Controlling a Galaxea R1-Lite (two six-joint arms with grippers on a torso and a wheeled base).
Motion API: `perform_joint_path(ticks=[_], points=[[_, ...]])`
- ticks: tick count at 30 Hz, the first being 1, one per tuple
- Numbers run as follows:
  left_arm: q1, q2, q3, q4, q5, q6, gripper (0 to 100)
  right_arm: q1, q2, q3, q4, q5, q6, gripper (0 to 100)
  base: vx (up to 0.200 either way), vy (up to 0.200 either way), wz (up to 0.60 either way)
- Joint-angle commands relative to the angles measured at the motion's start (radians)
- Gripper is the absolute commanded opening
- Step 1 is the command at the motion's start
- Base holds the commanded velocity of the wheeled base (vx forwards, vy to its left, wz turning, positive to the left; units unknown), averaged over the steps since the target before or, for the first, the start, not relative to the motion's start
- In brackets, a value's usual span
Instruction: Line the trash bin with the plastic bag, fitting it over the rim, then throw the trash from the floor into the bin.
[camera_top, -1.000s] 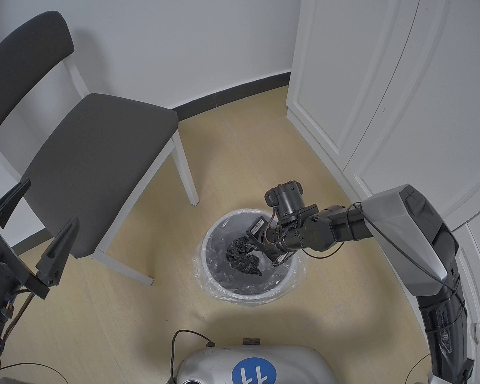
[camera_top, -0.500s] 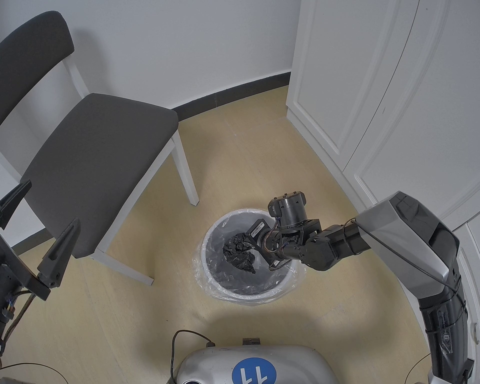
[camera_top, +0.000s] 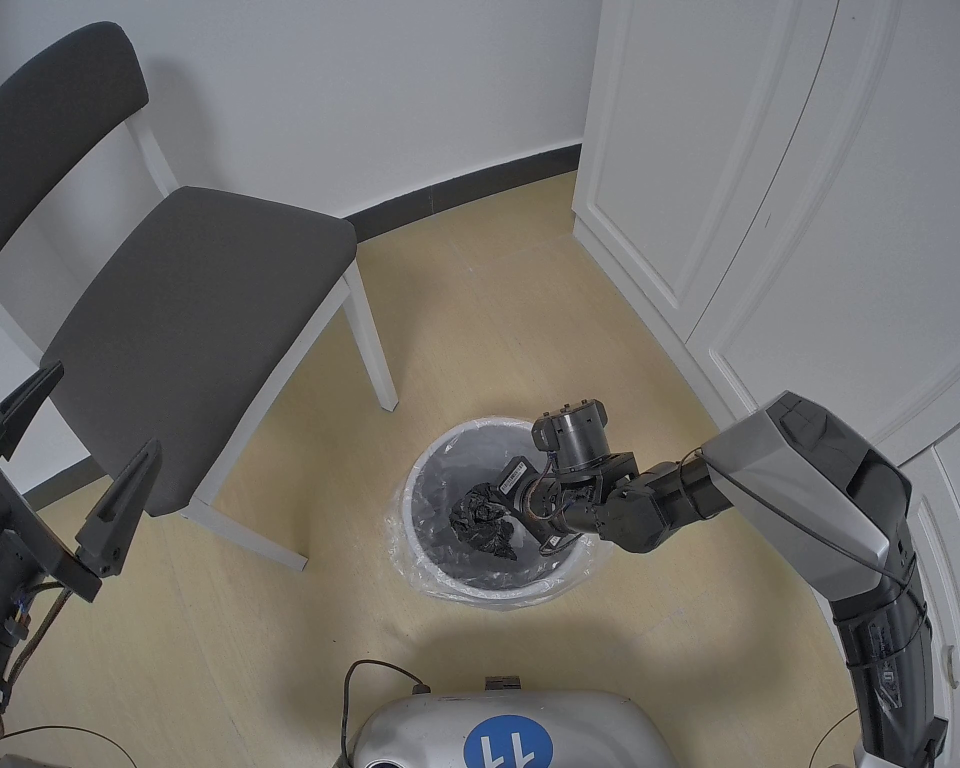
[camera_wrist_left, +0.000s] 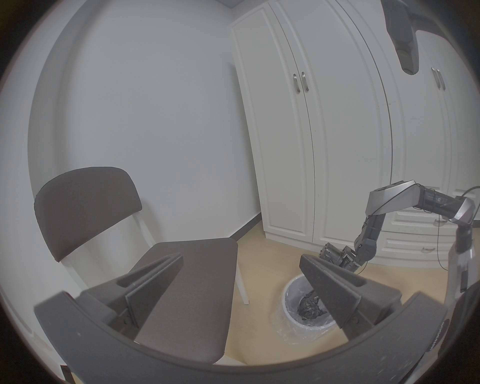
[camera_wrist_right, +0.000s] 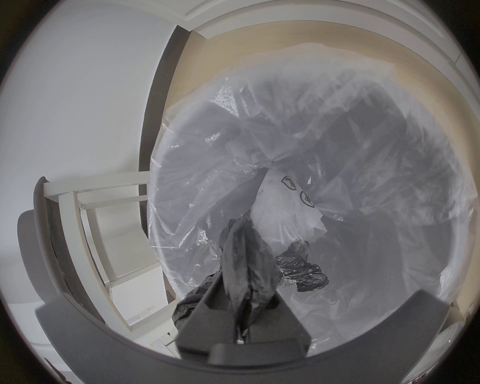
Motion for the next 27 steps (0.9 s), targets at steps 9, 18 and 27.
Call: perform_joint_path(ticks=[9, 18, 27], points=[[0.0, 0.008, 0.004, 0.0, 0.001, 0.001, 100, 0.007, 0.006, 0.008, -0.005, -0.001, -0.012, 0, 0.0, 0.0, 0.0], [0.0, 0.008, 0.005, 0.001, -0.001, 0.001, 100, 0.009, 0.009, 0.008, -0.01, -0.004, -0.01, 100, 0.0, 0.0, 0.0], [0.0, 0.008, 0.005, 0.0, 0.001, 0.001, 100, 0.009, 0.008, 0.008, -0.011, -0.004, -0.01, 100, 0.0, 0.0, 0.0]])
